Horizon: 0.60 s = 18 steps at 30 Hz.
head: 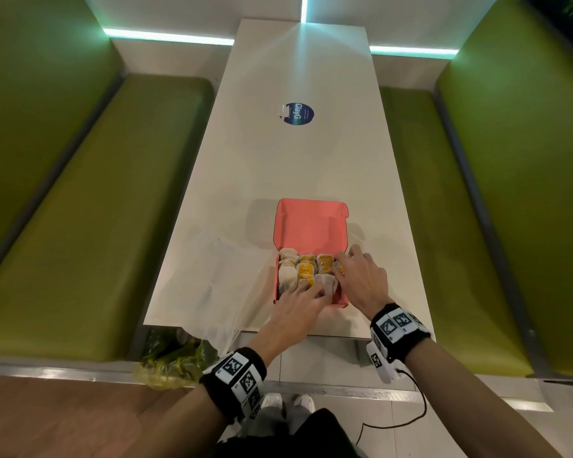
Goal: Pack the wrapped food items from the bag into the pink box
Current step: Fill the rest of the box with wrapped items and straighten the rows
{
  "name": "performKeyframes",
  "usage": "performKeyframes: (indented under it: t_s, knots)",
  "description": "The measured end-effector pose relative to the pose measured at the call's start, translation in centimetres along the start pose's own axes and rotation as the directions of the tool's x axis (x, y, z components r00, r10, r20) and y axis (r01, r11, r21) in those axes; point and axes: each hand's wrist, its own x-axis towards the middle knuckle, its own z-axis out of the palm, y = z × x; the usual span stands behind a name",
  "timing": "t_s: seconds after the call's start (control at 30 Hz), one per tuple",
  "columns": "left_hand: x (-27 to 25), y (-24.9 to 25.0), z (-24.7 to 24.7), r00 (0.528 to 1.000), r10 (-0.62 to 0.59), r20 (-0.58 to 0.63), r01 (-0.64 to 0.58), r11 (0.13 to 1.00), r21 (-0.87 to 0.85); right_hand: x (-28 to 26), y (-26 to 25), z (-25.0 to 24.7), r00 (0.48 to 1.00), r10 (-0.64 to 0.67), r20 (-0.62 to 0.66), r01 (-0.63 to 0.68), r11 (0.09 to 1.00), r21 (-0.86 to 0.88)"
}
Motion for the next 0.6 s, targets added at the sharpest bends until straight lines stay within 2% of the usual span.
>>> performKeyframes:
  t_s: [0.17,0.3,0.47,0.6]
  knots:
    - [0.0,-0.1,0.2,1.000,-0.004,-0.001,0.004,1.000,-0.002,-0.1,-0.1,0.1,1.000,0.016,0.014,-0.017,0.997,0.072]
    - [0.0,-0.1,0.3,1.000,0.014,-0.012,-0.014,1.000,-0.006,-0.4,0.5,-0.5,1.000,0.024,-0.001,-0.023,0.976,0.216]
    - [-0.2,-0.2,0.4,0.991,0.012,-0.137,-0.017,0.999,-0.034,-0.8,1.0,-1.7,0.982,0.168,-0.088,-0.106,0.870,0.481]
    - [0.0,0.1,-0.4,0.978,0.014,-0.208,-0.021,0.999,-0.033,-0.7,1.1,-2.2,0.982,0.167,-0.093,-0.095,0.850,0.518]
